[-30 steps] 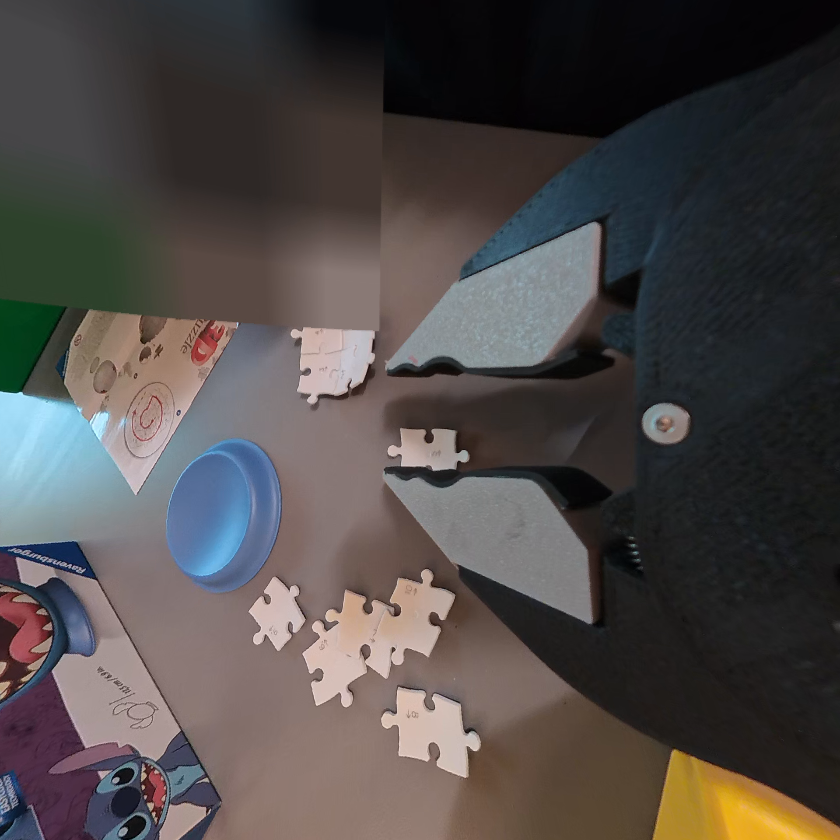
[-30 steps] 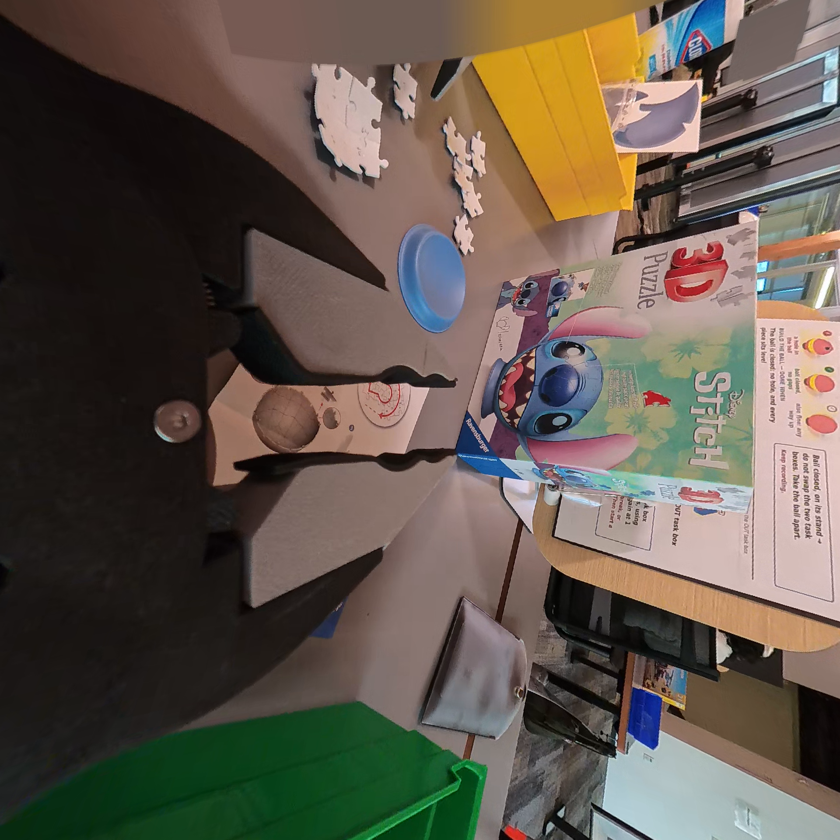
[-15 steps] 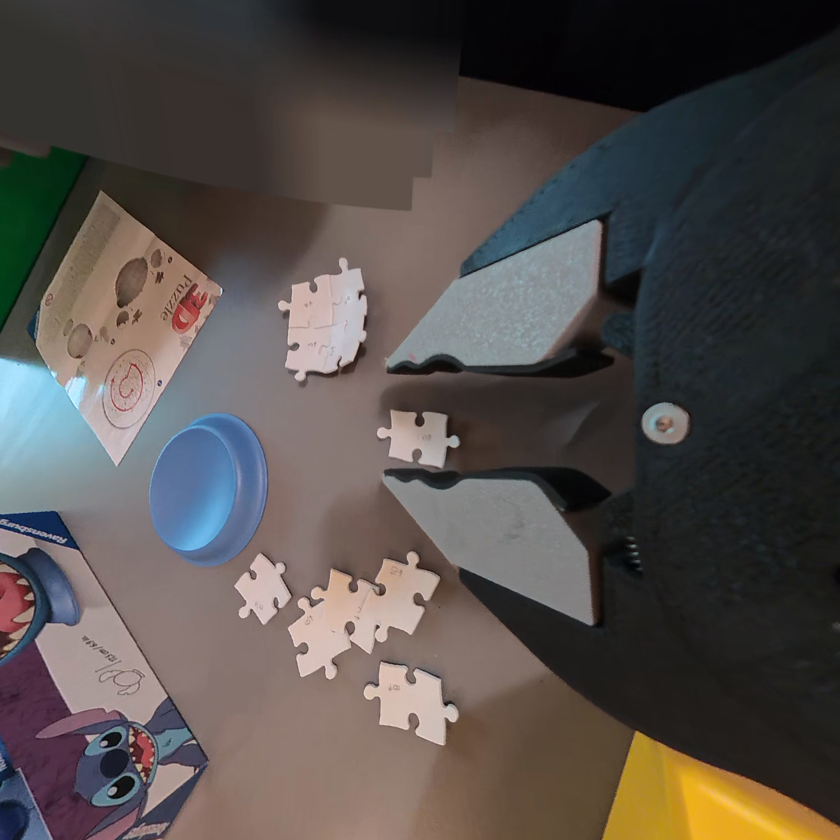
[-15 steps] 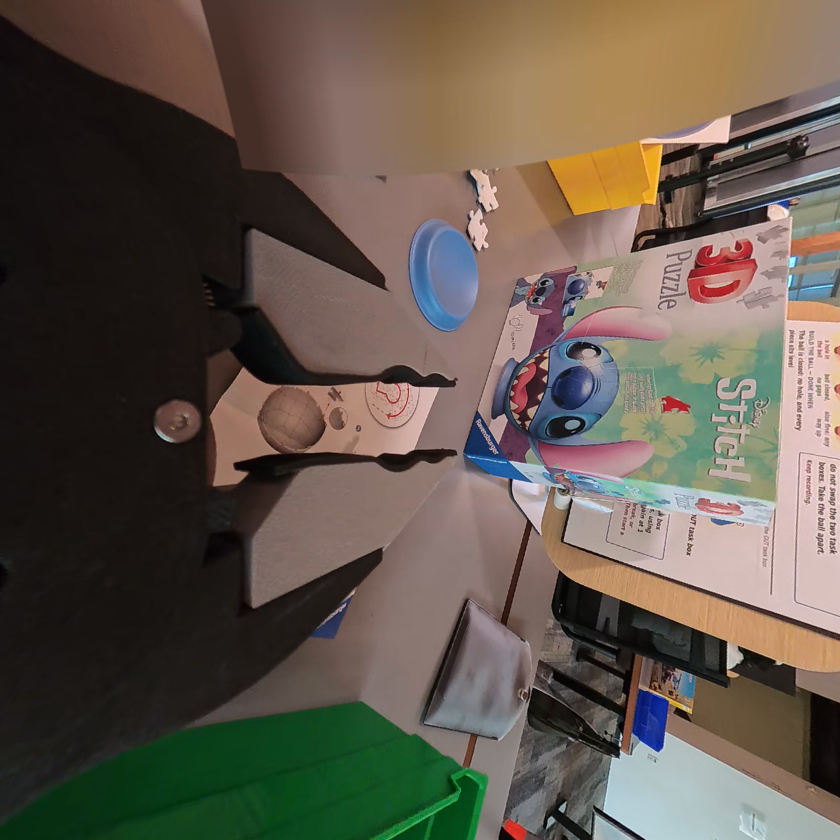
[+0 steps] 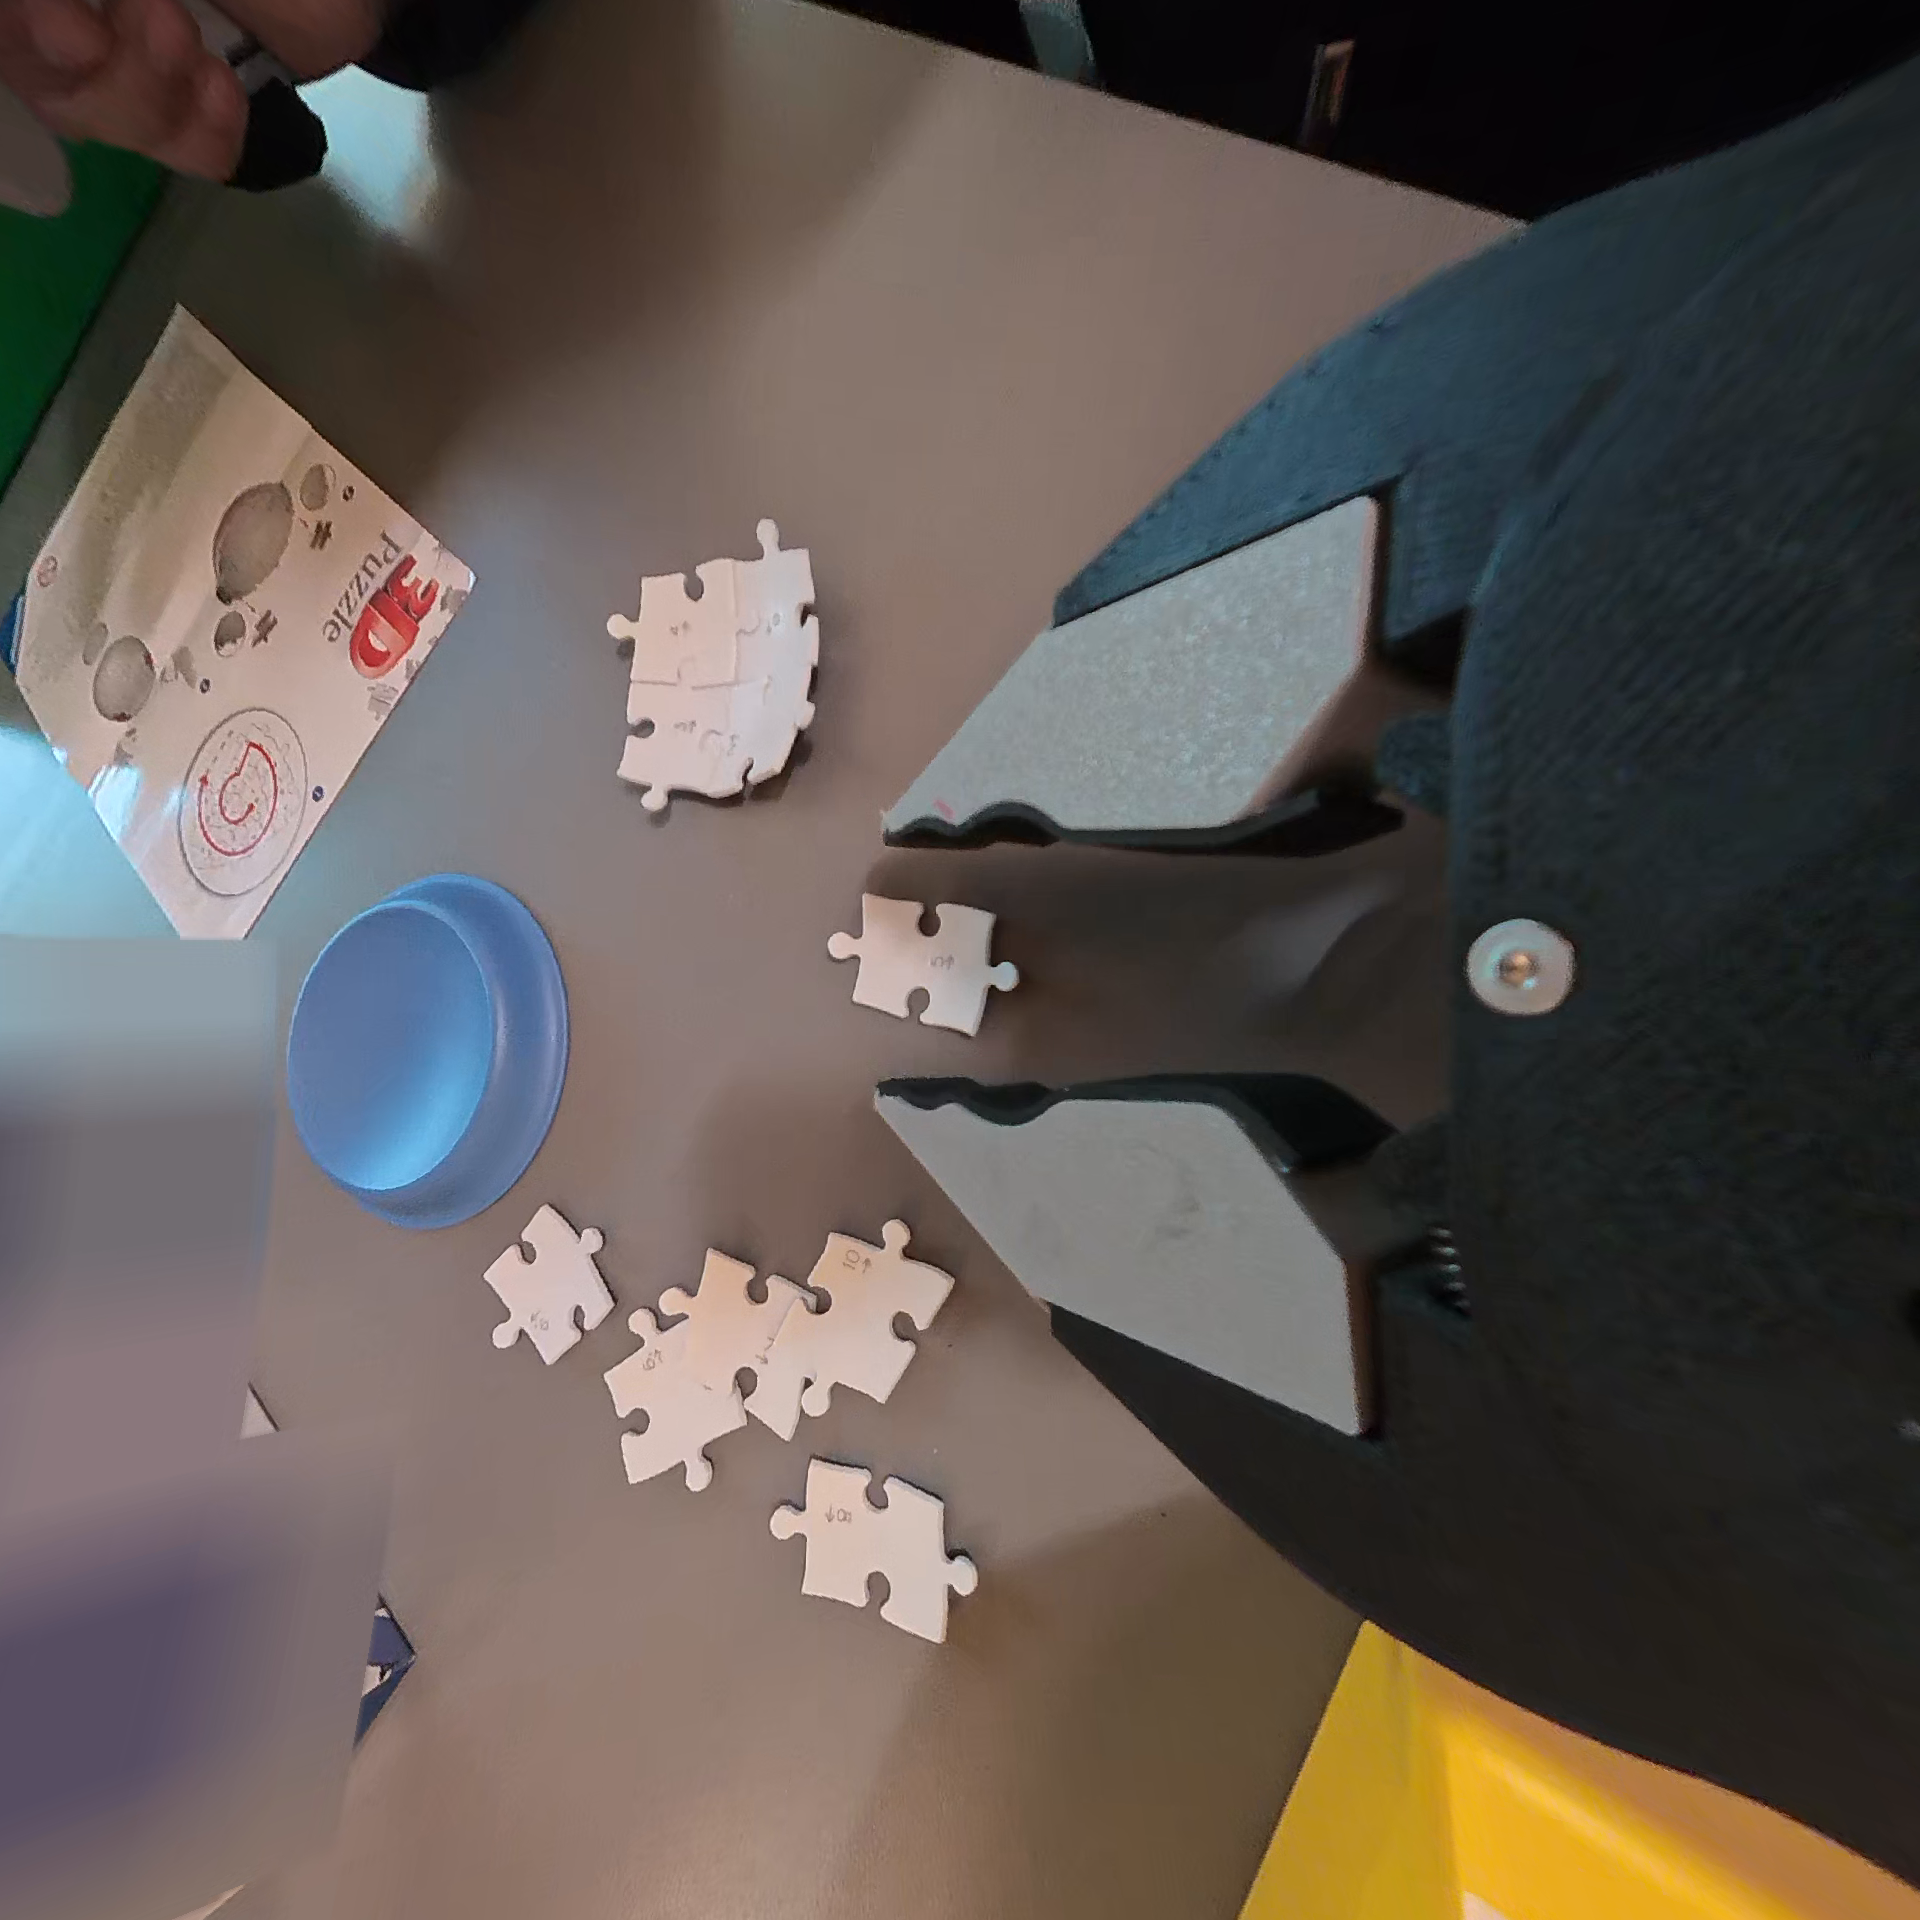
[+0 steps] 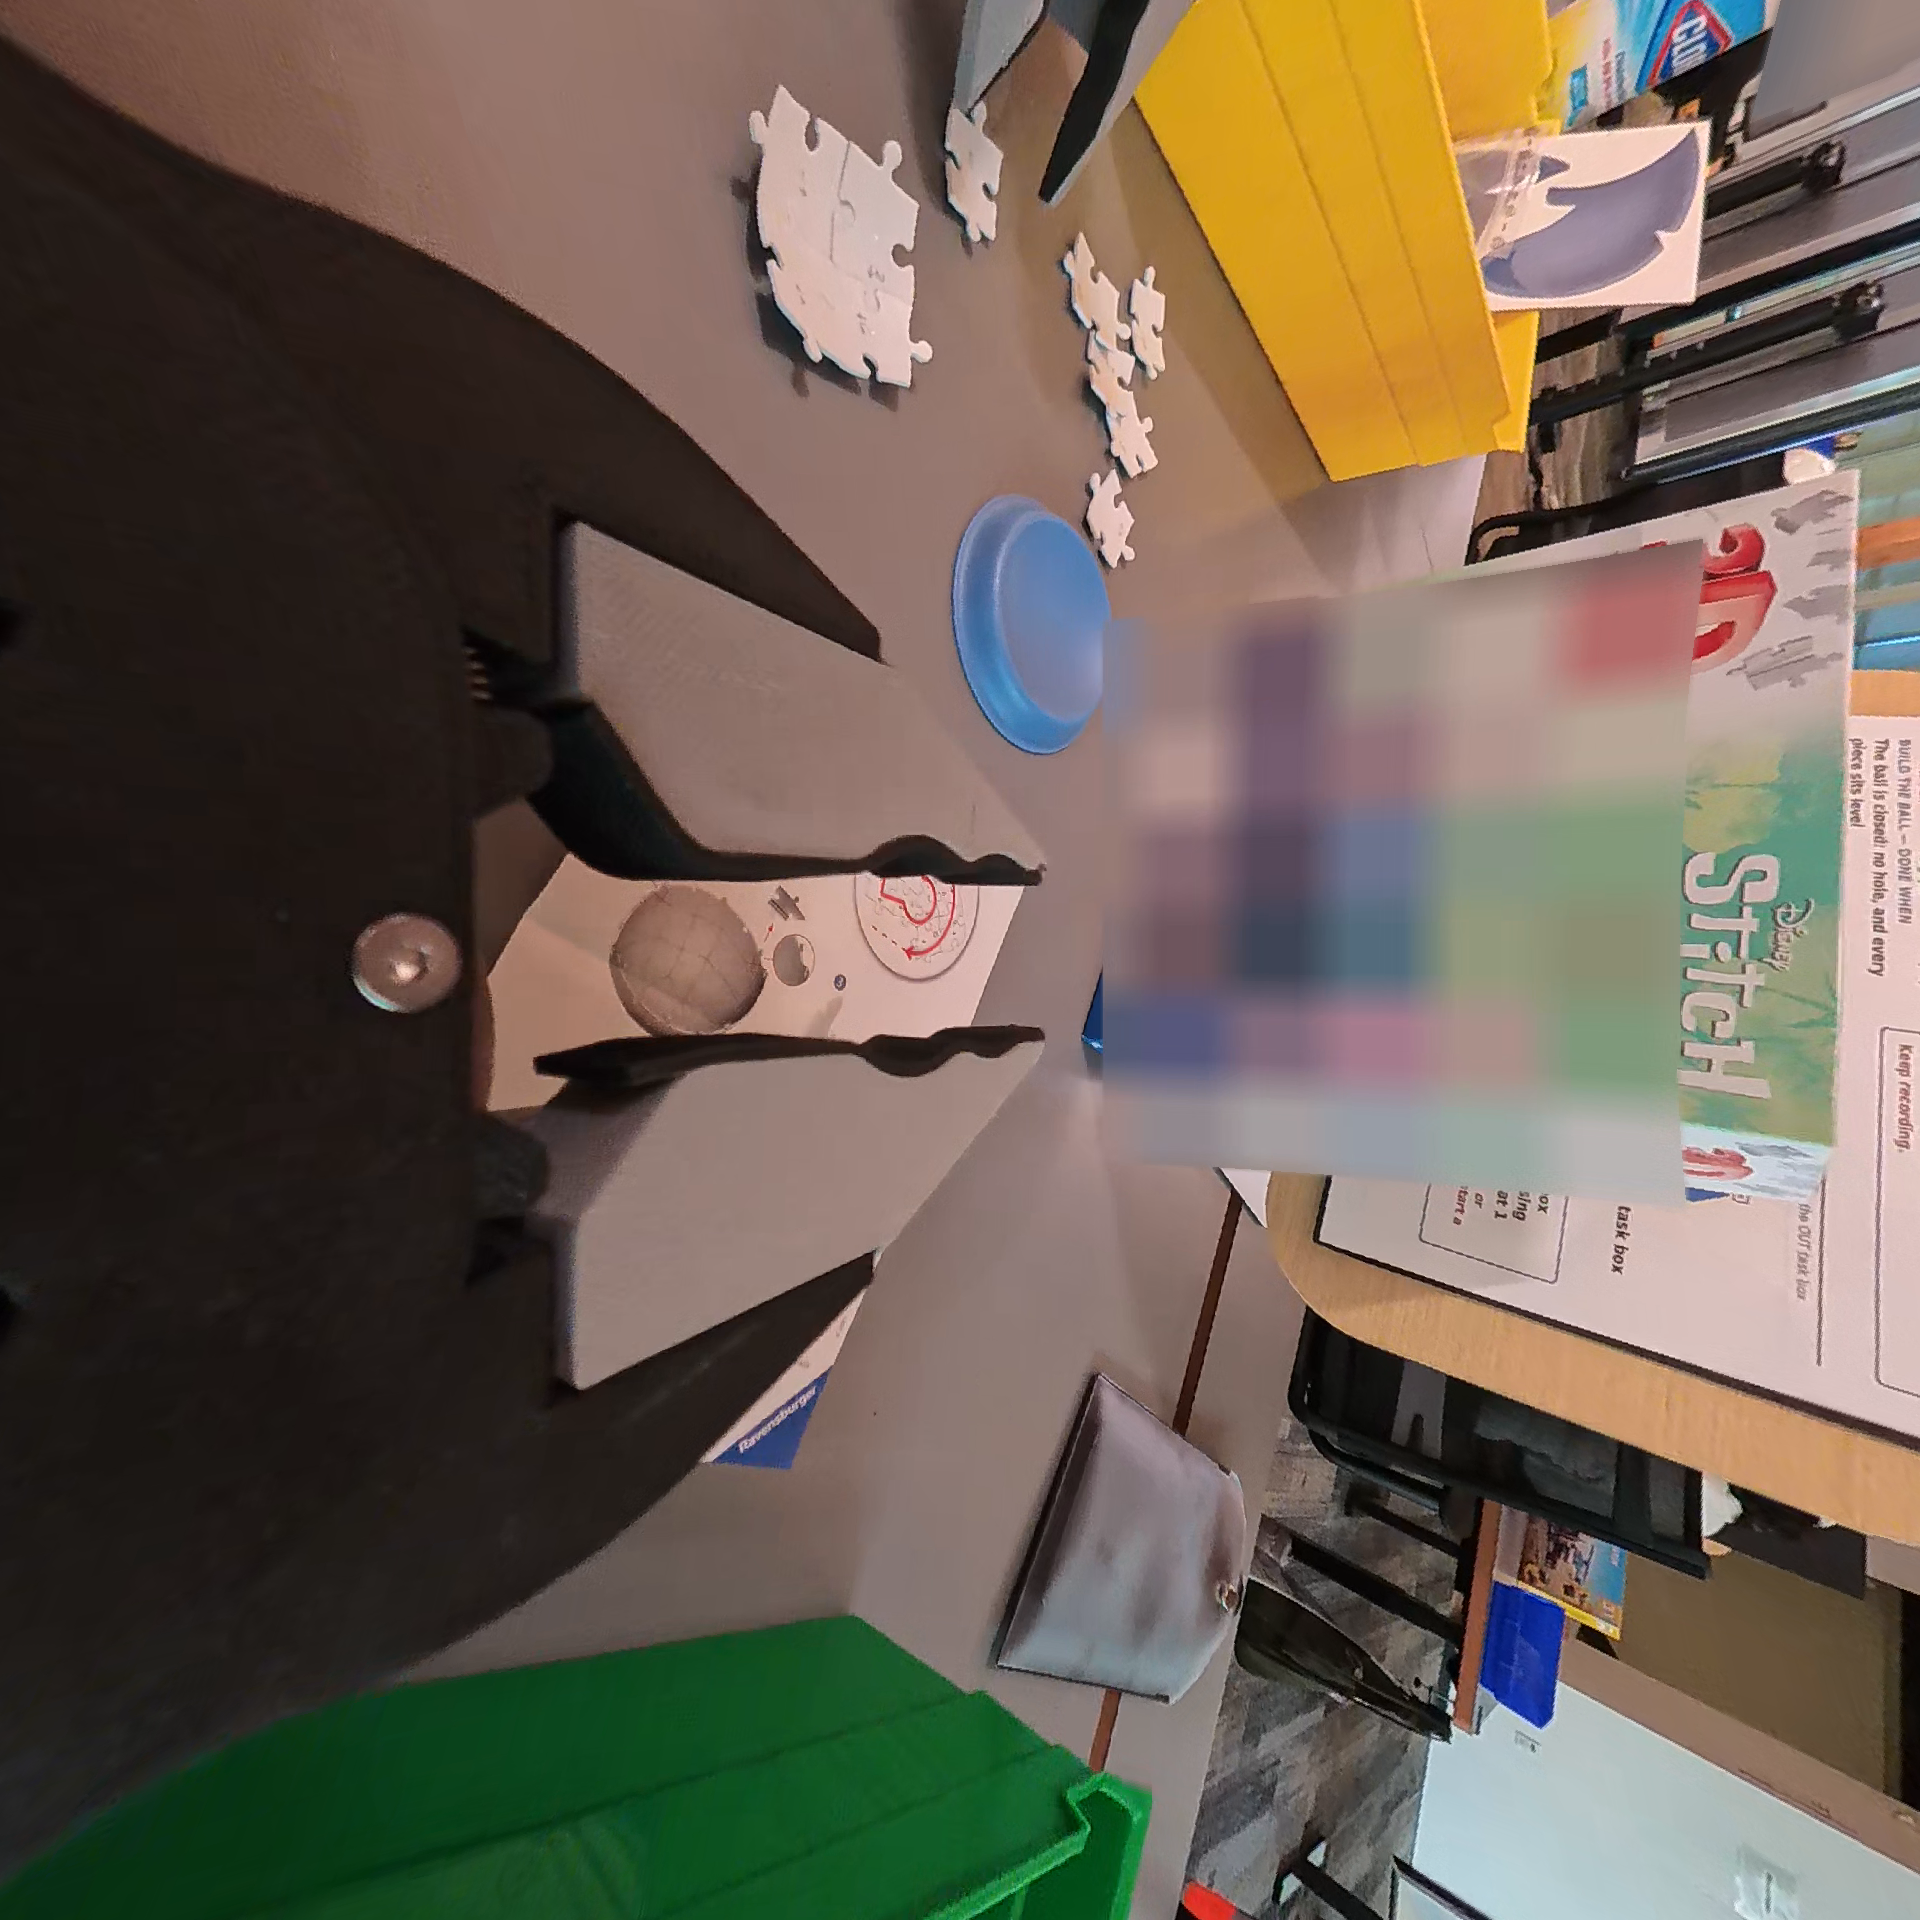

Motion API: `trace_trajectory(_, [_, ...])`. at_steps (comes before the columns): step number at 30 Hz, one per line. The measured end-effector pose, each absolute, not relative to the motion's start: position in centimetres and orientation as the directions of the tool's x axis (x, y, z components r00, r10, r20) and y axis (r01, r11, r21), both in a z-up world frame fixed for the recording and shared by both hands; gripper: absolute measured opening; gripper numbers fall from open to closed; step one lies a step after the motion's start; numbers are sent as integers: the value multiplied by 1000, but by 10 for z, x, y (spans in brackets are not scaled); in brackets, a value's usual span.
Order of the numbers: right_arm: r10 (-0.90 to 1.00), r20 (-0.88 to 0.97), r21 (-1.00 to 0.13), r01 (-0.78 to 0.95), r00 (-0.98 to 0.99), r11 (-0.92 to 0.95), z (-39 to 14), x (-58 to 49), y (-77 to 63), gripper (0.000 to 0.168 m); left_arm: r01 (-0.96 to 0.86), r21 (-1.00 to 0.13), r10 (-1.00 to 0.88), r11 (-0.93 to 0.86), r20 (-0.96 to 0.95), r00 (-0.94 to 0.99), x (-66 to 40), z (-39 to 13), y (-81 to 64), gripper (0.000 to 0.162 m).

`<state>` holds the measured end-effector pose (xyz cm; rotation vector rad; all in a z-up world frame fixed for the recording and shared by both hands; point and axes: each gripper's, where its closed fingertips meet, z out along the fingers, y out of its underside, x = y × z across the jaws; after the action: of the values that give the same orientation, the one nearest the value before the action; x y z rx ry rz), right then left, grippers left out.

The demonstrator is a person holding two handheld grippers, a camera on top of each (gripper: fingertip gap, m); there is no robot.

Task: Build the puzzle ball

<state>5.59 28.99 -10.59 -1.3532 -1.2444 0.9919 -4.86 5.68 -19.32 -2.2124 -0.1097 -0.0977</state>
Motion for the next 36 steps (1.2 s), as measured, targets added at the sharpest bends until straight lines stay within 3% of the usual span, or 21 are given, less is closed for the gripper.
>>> trace_trajectory(18, [991, 63, -983, 179, 120, 41, -109, 53, 286, 23, 128, -748, 32, -652, 141, 989, -48, -204, 58, 47])
trace_trajectory(23, [991, 66, -983, 180, 114, 45, -109, 52, 285, 23, 82, -743, -2, -664, 112, 994, -43, -205, 58, 23])
trace_trajectory(36, [992, 66, -984, 175, 105, 47, -108, 52, 283, 23, 91, -744, -34, -662, 151, 988, -38, -204, 58, 26])
